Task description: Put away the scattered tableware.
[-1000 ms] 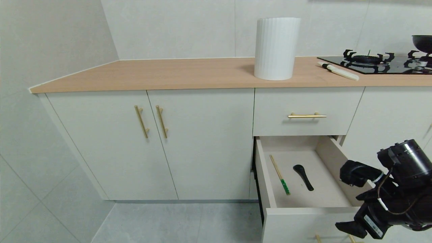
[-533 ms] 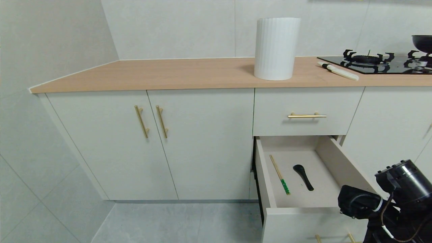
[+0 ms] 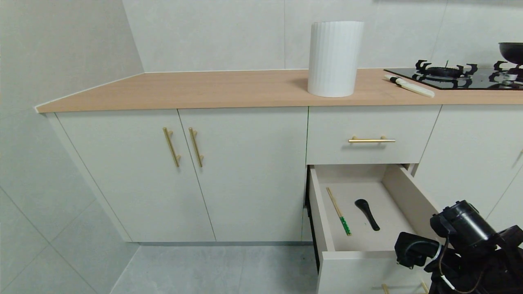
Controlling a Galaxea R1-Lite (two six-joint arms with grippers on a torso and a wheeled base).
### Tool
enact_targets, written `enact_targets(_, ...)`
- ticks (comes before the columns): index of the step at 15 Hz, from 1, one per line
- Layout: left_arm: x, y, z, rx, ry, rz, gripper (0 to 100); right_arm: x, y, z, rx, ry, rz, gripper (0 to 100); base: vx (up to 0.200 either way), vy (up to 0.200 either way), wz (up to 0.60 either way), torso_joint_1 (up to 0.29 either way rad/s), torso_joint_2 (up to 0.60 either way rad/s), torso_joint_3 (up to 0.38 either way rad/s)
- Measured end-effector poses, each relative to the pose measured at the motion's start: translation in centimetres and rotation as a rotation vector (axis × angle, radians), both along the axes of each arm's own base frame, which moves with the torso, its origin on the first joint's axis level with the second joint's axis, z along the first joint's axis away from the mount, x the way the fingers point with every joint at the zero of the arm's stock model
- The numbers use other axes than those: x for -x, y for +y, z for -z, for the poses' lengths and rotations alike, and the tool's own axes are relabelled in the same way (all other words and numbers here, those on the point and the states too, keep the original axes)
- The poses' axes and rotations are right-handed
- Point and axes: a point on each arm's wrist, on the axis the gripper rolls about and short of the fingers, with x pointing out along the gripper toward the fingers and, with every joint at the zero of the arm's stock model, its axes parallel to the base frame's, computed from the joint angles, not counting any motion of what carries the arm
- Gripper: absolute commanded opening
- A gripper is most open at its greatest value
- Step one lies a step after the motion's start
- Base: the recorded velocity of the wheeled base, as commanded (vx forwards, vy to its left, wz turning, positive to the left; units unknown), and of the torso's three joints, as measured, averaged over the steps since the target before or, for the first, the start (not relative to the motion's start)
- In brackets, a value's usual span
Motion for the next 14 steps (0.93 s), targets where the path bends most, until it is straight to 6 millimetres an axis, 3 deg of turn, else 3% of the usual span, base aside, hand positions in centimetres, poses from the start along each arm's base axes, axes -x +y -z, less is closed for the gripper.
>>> enact_targets(14,0.0,0.0,0.0,0.000,0.000,0.000,100,-6.3,1.3,1.8,-0.124,-0.130,0.366,100,0.000,0.000,0.00,0.000,0.00,0.000)
